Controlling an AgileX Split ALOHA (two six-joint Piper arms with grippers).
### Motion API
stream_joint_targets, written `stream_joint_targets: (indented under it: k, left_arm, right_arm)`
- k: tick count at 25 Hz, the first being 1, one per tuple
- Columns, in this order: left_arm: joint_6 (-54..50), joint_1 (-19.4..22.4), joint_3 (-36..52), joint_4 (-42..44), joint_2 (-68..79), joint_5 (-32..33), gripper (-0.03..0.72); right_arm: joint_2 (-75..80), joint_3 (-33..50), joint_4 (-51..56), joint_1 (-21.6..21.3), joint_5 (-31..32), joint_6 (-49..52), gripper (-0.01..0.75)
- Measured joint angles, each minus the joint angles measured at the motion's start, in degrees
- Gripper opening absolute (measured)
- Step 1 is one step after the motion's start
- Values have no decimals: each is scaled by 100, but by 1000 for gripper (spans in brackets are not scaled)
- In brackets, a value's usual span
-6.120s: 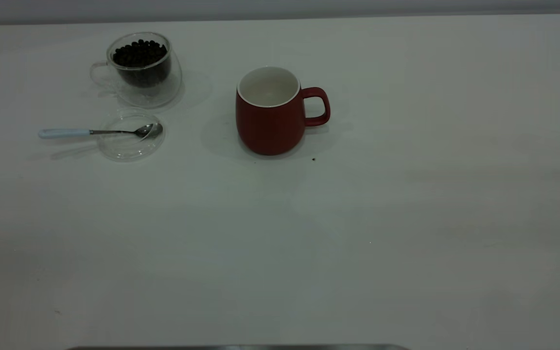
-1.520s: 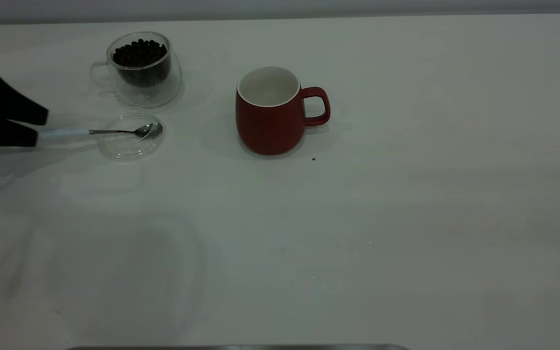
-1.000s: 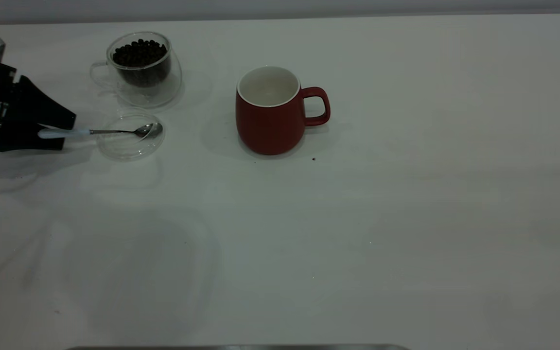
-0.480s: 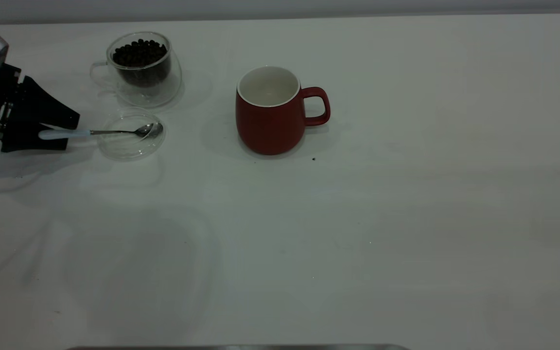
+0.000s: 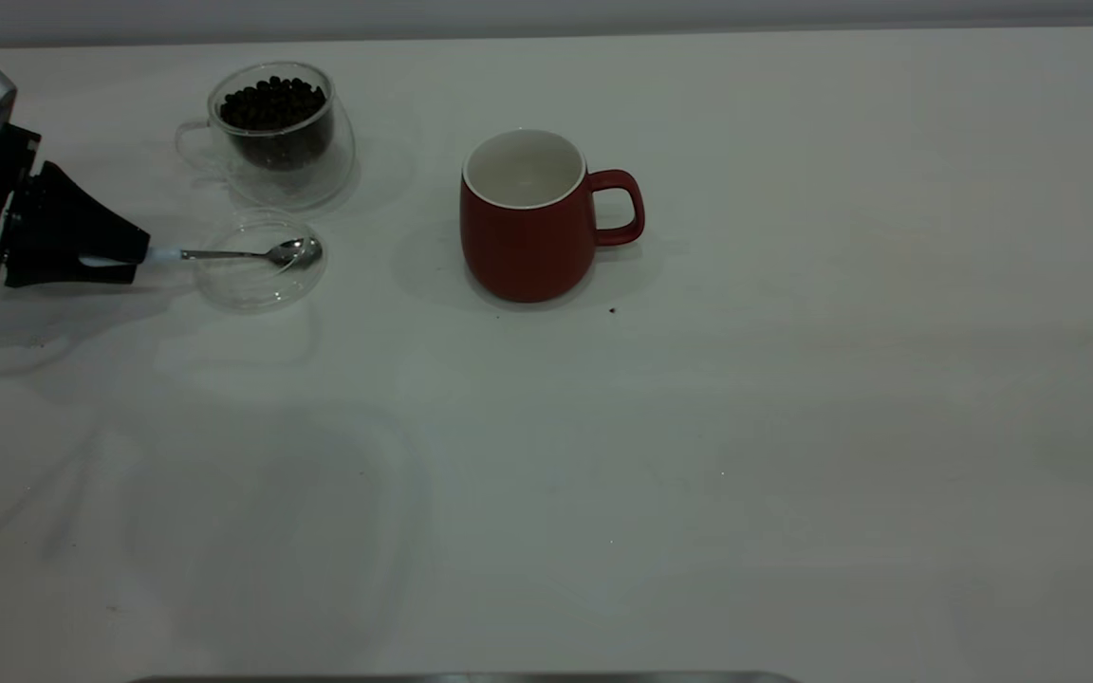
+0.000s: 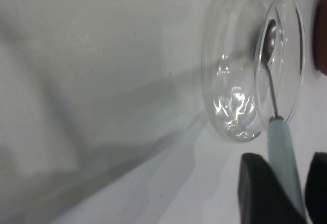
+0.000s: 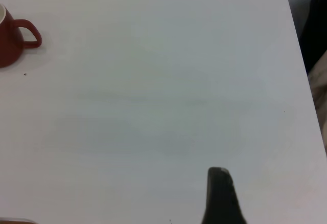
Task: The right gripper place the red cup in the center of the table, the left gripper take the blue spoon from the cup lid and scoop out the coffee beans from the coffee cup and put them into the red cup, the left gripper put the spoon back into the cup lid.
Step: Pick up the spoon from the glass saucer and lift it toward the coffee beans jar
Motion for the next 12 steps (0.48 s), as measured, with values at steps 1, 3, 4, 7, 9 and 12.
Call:
stream_joint_targets:
  k: [1,3,4,7,9,12]
  left_arm:
    - [0,0,0,0,0,0,206]
    - [0,0,0,-15,0,77,145]
    - [-3,0,0,-22,0,141,125]
    - [-170,0,0,-26,0,182,123]
    - [-289,25,0,-26,-20,205,123]
    - [-377,100,-11,128,-108,308,123]
  right_arm:
    - [0,0,0,0,0,0,531]
    - [0,0,0,0,0,0,531]
    - [0,0,0,0,0,0,531]
    - [0,0,0,0,0,0,531]
    - [0,0,0,0,0,0,531]
    - [0,0,0,0,0,0,531]
